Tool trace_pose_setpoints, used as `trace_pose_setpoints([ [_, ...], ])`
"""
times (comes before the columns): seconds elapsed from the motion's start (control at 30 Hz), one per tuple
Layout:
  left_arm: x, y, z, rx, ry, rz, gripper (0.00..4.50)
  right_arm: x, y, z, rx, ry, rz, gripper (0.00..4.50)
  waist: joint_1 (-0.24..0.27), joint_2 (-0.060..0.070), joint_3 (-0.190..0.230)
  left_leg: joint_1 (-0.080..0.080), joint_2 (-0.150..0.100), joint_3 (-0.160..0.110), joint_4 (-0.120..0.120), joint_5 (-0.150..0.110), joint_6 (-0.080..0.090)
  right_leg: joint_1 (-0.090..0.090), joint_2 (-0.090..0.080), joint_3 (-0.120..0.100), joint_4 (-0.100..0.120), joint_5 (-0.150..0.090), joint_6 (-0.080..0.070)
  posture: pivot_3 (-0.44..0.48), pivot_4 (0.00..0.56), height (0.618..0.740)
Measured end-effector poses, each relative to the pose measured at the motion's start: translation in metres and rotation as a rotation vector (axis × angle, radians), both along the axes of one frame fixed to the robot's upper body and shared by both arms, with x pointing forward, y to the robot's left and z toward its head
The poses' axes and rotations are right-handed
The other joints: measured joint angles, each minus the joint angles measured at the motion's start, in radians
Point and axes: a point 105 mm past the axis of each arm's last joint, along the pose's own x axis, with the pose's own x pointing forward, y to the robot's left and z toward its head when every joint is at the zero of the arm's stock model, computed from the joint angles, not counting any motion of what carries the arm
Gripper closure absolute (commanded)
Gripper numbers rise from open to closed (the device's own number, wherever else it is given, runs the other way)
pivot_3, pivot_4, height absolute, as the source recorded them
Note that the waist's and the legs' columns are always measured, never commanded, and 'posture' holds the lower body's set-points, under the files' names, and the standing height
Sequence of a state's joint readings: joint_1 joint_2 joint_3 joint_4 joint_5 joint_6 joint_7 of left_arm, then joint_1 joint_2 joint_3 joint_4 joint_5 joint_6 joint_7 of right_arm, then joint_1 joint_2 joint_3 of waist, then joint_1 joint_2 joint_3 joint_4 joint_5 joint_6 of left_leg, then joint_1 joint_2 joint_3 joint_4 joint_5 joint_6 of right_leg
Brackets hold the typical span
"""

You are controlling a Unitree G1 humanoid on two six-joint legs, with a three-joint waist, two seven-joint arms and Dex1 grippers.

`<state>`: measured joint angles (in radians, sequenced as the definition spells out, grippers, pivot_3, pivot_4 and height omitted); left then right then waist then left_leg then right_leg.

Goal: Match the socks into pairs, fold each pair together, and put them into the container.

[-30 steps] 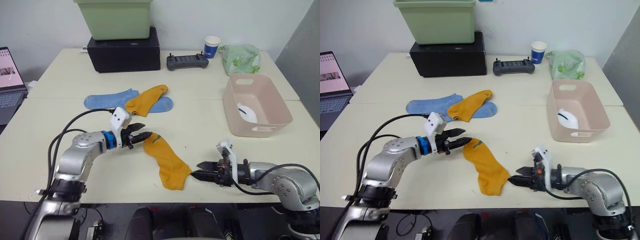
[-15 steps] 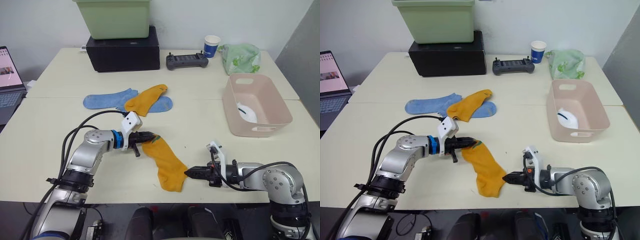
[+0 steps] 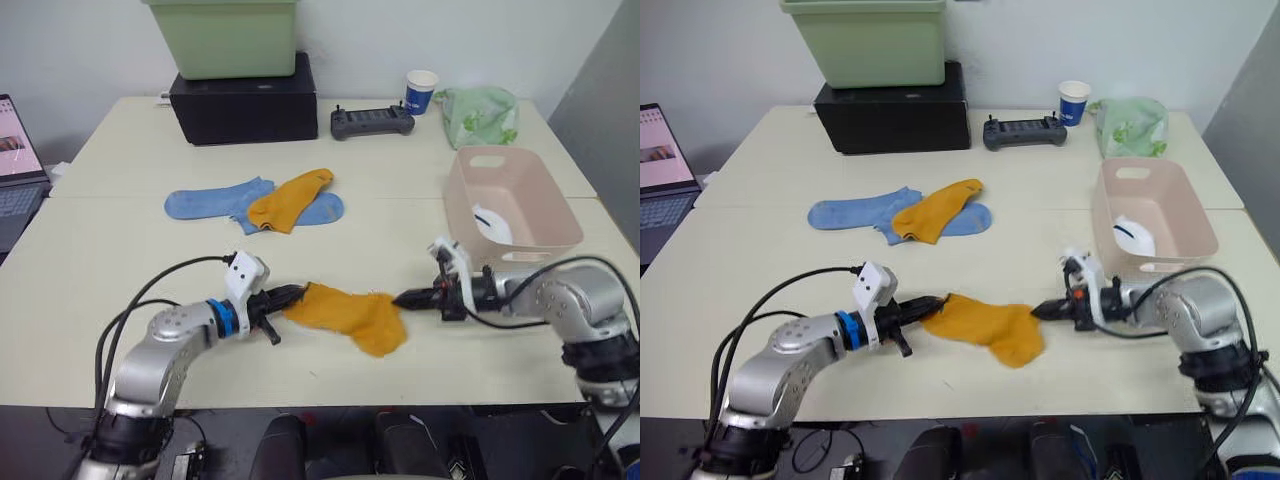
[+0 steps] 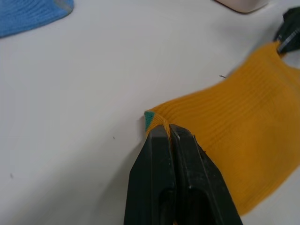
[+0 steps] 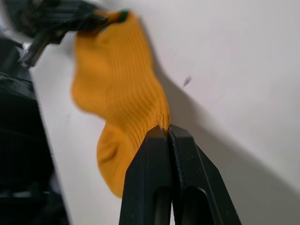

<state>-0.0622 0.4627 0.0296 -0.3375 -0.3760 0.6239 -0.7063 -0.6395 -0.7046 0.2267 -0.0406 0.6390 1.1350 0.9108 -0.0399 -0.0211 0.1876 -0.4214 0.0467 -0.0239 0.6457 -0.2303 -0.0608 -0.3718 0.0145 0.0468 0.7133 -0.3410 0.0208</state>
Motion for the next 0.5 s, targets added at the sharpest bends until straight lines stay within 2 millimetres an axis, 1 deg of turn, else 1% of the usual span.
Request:
trace_pose_setpoints([
  [0.07, -0.006, 0.000, -0.005, -0.023, 0.004, 0.080, 4.50, 0.005, 0.007, 0.000, -0.016, -0.005, 0.083, 4.45, 0.001, 0.000, 0.000, 0.000, 0.000, -0.001, 0.000, 0.000, 0.000, 0.000, 0.000, 0.000, 0.000, 0.000, 0.000, 0.000, 0.150, 0.740],
  [0.17, -0.010, 0.001, -0.007, -0.044, 0.003, 0.156, 4.50, 0.011, 0.010, -0.009, -0.054, 0.010, 0.157, 4.45, 0.008, 0.000, 0.000, 0.000, 0.000, -0.001, 0.000, 0.000, 0.000, 0.000, 0.000, -0.001, 0.000, 0.000, 0.000, 0.000, 0.150, 0.740],
  [0.27, -0.008, 0.004, -0.007, -0.064, -0.008, 0.229, 4.50, 0.016, 0.012, -0.018, -0.084, 0.008, 0.204, 4.45, 0.011, 0.000, 0.000, 0.000, 0.000, -0.001, 0.000, 0.000, 0.000, 0.000, -0.002, -0.001, 0.000, 0.000, 0.000, 0.000, 0.150, 0.740],
  [0.33, -0.004, 0.012, -0.005, -0.070, -0.019, 0.301, 4.50, 0.020, 0.014, -0.021, -0.089, -0.008, 0.219, 4.45, 0.010, 0.000, 0.000, 0.000, 0.000, -0.001, 0.001, 0.000, 0.000, 0.001, -0.002, -0.001, 0.000, 0.000, 0.000, 0.000, 0.150, 0.740],
  [0.4, -0.003, 0.018, -0.005, -0.062, -0.021, 0.332, 4.50, 0.023, 0.015, -0.023, -0.096, -0.018, 0.221, 4.45, 0.010, 0.000, 0.000, 0.000, 0.000, -0.001, 0.001, 0.000, 0.000, 0.001, -0.002, -0.001, 0.000, 0.000, 0.000, 0.000, 0.150, 0.740],
  [0.5, -0.008, 0.016, -0.006, -0.064, -0.005, 0.319, 4.50, 0.024, 0.016, -0.025, -0.097, -0.019, 0.227, 4.45, 0.010, 0.000, 0.000, 0.000, 0.000, -0.001, 0.001, 0.000, 0.000, 0.000, -0.002, -0.001, 0.000, 0.000, 0.000, 0.000, 0.150, 0.740],
])
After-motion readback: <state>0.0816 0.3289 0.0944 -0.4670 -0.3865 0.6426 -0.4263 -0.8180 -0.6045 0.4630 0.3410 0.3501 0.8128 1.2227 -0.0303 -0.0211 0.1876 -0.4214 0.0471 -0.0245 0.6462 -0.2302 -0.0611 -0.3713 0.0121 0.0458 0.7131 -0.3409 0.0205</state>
